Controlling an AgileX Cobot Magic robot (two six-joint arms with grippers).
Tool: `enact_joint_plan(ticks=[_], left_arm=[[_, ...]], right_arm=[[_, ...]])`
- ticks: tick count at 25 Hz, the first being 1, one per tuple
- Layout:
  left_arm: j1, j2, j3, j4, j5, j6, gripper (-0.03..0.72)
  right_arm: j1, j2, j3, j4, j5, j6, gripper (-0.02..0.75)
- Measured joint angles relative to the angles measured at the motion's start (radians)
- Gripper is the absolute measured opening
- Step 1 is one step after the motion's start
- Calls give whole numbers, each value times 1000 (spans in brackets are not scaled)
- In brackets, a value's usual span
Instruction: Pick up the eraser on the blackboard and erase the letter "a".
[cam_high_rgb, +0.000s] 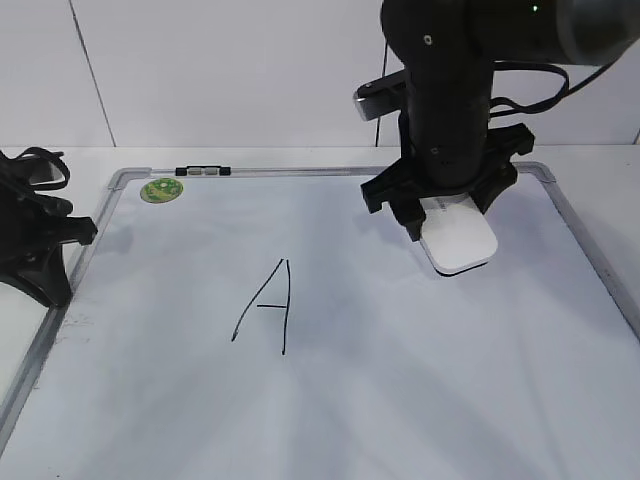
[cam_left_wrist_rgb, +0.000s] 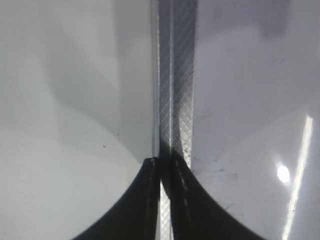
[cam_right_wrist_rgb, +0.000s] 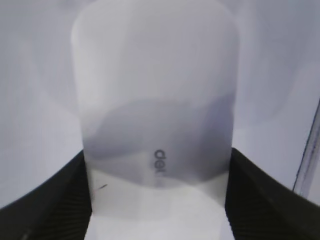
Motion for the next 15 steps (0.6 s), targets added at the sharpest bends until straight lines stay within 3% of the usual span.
enact_joint_plan(ticks=[15], left_arm=[[0,0,0,0,0,0,32]], right_arm=[[-222,-85,20,31,4,-18,571]])
